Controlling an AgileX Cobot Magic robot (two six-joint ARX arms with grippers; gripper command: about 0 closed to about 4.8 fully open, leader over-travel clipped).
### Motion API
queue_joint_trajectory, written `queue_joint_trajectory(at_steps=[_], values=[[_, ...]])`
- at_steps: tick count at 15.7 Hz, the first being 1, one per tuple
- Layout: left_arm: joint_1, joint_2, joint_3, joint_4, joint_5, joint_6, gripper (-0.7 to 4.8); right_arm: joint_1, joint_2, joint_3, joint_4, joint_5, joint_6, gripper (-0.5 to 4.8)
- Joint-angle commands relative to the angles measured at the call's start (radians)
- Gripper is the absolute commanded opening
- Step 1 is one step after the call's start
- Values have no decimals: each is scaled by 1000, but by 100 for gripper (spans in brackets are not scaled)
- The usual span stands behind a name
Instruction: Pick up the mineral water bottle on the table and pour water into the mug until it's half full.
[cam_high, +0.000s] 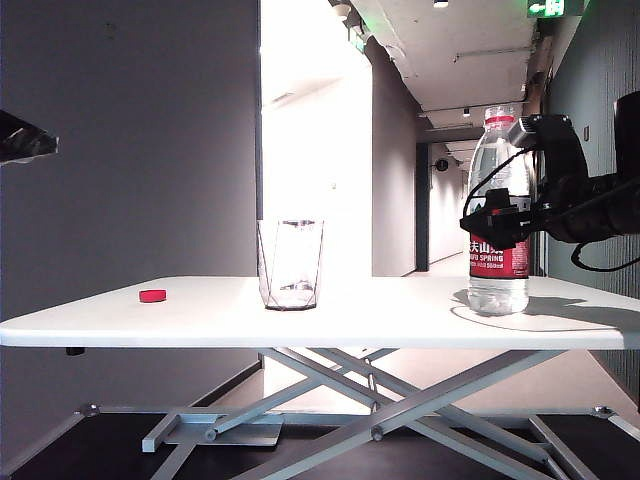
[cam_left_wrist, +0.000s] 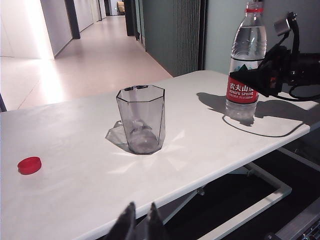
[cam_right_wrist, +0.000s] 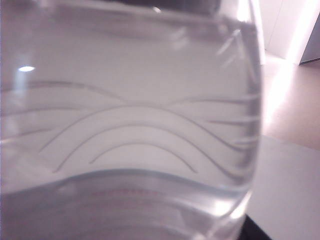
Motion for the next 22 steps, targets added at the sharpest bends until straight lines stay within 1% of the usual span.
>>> queue_joint_trajectory(at_steps=[1,3,9,14,22], values=[[0,0,1,13,-2,2,27,0,-7,4,13,24,4,479],[0,0,2,11,-2,2,27,0,-7,4,13,24,4,479],[-1,0,1,-25,-1,2,27,2,-7,3,14,18,20,313],[0,0,1,-33,-2,2,27,3,-10,3,19,-4,19,313],[0,0,1,-34,-2,2,27,3,-18,3,19,-4,19,313]])
